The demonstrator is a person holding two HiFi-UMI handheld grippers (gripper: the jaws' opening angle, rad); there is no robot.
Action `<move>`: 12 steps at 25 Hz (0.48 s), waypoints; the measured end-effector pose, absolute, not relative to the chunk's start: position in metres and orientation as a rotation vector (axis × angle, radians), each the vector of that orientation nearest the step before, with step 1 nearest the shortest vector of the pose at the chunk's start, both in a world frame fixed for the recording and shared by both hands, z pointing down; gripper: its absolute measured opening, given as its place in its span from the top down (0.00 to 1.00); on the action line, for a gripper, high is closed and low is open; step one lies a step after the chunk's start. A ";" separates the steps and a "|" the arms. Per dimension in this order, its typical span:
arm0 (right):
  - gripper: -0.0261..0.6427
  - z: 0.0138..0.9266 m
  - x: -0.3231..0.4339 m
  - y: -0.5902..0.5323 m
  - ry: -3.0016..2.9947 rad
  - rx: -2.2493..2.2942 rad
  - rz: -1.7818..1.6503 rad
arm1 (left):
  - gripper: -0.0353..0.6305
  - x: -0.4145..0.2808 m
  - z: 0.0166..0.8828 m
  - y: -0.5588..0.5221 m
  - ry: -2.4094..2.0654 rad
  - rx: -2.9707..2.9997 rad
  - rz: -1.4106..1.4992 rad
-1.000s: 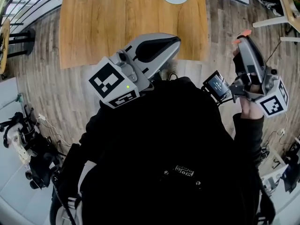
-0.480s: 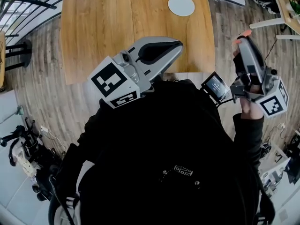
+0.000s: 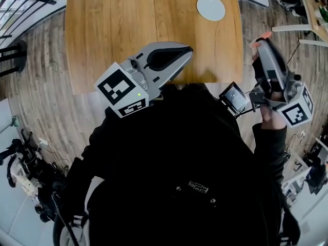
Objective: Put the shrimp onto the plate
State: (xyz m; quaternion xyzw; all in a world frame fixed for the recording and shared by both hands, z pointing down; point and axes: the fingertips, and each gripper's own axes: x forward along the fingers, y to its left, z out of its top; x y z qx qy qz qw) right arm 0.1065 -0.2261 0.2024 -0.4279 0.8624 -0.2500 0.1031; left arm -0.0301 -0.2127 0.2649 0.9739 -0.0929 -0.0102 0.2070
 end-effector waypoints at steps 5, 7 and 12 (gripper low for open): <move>0.86 0.203 0.105 -0.240 2.581 -1.287 -0.754 | 0.94 -0.048 0.275 -0.232 -0.340 2.698 -0.022; 0.86 0.209 0.118 -0.248 2.583 -1.286 -0.773 | 0.94 -0.045 0.285 -0.245 -0.392 2.662 -0.029; 0.86 0.213 0.127 -0.264 2.625 -1.214 -0.784 | 0.94 -0.030 0.290 -0.242 -0.395 2.666 0.012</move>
